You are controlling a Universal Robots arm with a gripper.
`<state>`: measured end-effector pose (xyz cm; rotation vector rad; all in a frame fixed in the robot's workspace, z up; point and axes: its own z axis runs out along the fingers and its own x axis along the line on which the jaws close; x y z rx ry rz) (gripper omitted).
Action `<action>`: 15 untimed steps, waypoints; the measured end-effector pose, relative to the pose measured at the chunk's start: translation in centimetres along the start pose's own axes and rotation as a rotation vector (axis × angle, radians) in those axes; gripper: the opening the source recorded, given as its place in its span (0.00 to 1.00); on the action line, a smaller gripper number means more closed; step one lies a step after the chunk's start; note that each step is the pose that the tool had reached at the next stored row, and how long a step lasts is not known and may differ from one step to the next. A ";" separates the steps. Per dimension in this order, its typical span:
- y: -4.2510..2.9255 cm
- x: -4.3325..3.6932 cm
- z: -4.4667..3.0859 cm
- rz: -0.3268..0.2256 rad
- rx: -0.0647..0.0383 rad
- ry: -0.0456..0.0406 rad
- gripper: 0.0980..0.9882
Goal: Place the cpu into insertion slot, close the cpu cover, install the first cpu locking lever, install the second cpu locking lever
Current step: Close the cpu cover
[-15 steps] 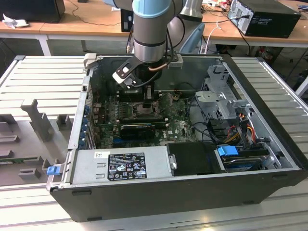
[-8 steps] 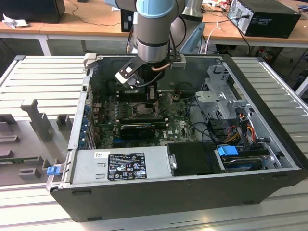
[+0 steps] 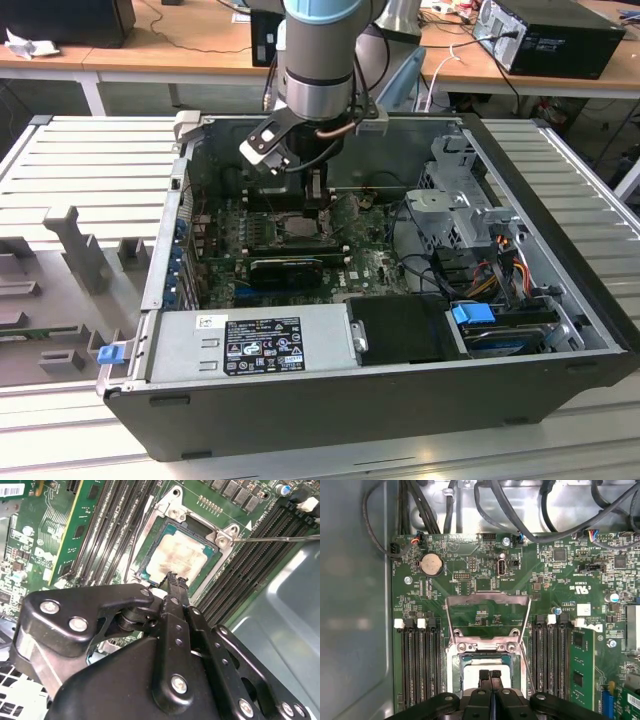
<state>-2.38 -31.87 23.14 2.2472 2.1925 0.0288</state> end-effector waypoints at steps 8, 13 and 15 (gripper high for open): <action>0.02 0.02 -1.27 0.000 0.000 0.0003 0.01; 0.80 0.03 -1.28 0.000 0.000 0.0001 0.01; 1.22 0.04 -1.27 0.000 0.000 0.0001 0.01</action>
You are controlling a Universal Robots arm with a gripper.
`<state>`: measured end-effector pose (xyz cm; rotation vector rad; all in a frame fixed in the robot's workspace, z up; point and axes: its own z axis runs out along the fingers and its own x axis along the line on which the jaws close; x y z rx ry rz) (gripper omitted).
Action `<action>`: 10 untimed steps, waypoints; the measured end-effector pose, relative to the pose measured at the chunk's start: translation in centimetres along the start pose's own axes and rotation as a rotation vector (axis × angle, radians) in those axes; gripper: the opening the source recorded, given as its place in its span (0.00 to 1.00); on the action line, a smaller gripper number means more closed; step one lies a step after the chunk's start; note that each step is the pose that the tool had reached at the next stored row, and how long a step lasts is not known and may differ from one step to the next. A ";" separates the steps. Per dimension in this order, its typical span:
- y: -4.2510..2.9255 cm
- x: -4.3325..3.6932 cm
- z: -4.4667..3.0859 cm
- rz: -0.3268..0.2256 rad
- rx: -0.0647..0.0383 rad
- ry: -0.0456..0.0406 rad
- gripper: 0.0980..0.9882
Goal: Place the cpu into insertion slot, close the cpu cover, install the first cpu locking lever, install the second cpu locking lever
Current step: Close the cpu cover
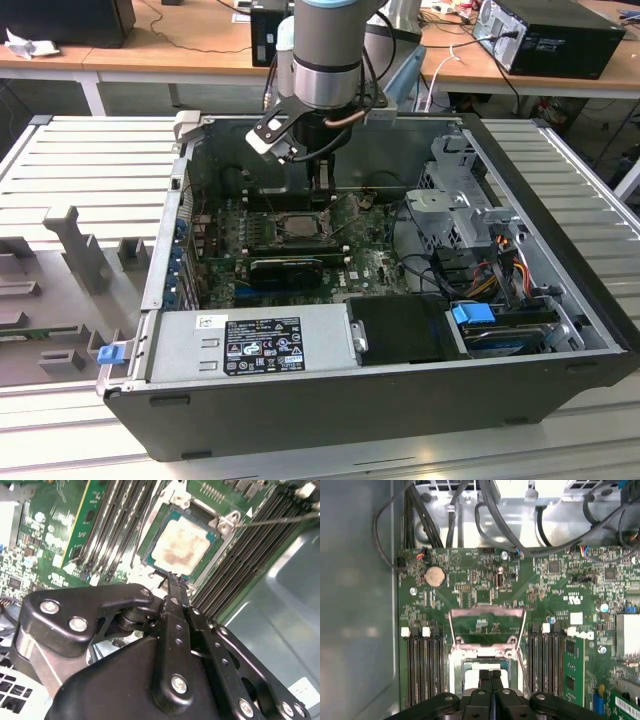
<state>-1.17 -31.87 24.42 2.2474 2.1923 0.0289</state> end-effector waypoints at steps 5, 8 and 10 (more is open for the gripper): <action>0.37 0.02 -0.34 0.000 0.000 -0.0001 0.01; 0.47 0.03 -0.63 0.000 -0.001 0.0002 0.01; 0.67 0.03 -0.69 0.000 -0.001 0.0000 0.01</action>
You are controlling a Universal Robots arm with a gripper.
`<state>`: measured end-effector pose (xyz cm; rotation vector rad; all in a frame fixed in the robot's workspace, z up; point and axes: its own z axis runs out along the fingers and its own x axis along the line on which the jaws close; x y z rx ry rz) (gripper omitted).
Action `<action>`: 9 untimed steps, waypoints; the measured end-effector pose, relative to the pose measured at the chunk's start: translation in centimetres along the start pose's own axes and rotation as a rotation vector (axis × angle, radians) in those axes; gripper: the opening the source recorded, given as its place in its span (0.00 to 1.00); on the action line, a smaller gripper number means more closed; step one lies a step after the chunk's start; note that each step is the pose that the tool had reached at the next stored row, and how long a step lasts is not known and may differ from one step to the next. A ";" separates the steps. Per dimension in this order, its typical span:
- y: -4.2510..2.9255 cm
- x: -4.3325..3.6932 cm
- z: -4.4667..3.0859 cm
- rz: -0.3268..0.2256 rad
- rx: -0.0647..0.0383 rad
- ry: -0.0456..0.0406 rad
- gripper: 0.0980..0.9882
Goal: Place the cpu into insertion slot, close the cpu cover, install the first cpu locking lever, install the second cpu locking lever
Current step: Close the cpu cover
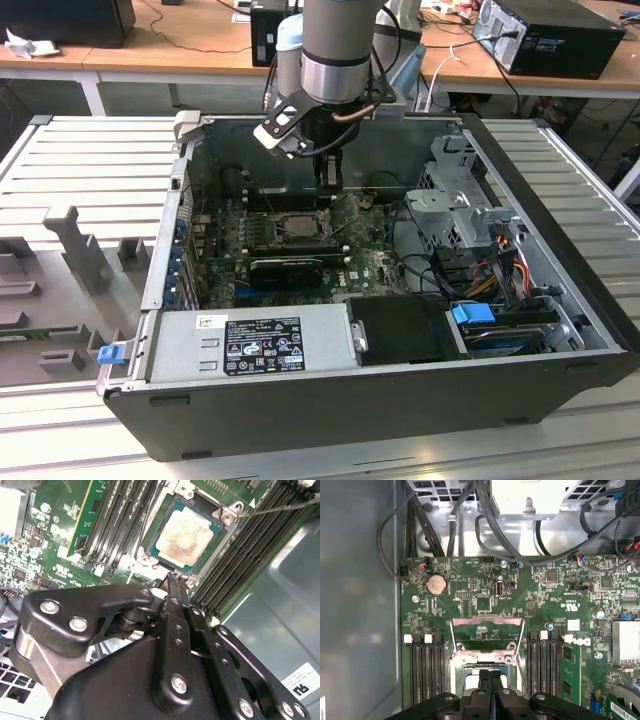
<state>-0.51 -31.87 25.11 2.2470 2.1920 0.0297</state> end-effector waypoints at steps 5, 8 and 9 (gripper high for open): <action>0.68 0.04 -0.65 0.000 0.000 0.0000 0.01; 0.95 0.05 -0.89 0.000 0.000 0.0002 0.01; 1.07 0.06 -0.90 0.000 0.000 0.0001 0.01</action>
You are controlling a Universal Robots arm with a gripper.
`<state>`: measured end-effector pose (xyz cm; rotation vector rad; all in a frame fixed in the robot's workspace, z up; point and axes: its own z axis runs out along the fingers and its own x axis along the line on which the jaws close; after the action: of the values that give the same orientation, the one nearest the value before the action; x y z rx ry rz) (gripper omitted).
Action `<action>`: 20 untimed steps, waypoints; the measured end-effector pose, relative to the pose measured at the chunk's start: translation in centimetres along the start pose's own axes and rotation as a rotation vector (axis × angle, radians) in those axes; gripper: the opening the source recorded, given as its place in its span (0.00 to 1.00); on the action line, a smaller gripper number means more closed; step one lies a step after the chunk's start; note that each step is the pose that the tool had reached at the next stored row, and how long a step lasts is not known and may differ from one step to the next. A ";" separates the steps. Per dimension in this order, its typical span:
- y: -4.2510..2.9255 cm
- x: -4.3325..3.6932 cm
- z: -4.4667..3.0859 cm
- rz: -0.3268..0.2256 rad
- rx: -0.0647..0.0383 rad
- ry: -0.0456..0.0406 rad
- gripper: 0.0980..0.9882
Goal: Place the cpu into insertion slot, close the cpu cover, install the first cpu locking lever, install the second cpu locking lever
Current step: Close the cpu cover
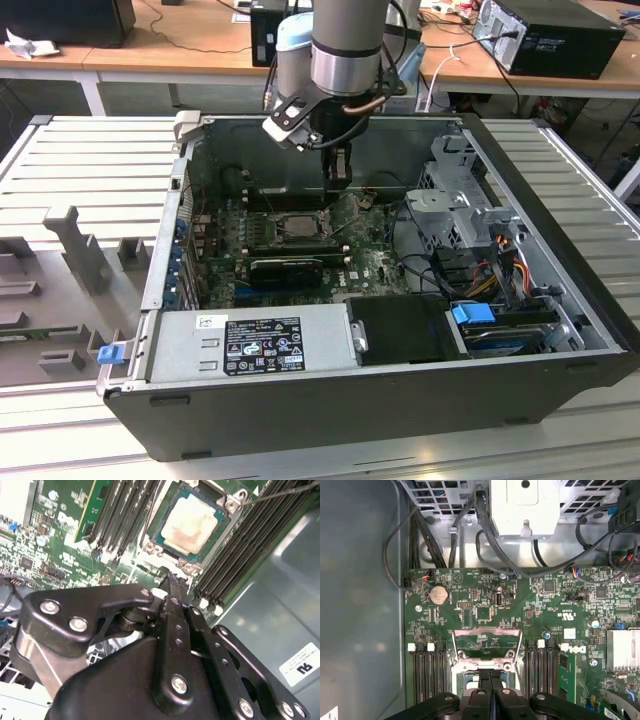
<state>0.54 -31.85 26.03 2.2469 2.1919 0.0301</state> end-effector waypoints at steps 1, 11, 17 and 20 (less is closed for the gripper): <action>0.19 0.00 0.00 0.000 0.000 -0.0002 0.01; 5.52 0.41 0.42 -0.001 0.000 0.0000 0.01; 5.61 0.45 1.60 -0.006 -0.001 -0.0002 0.01; 5.28 0.44 1.61 -0.006 -0.001 -0.0002 0.01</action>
<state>5.86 -31.53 24.50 2.2395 2.1986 0.0307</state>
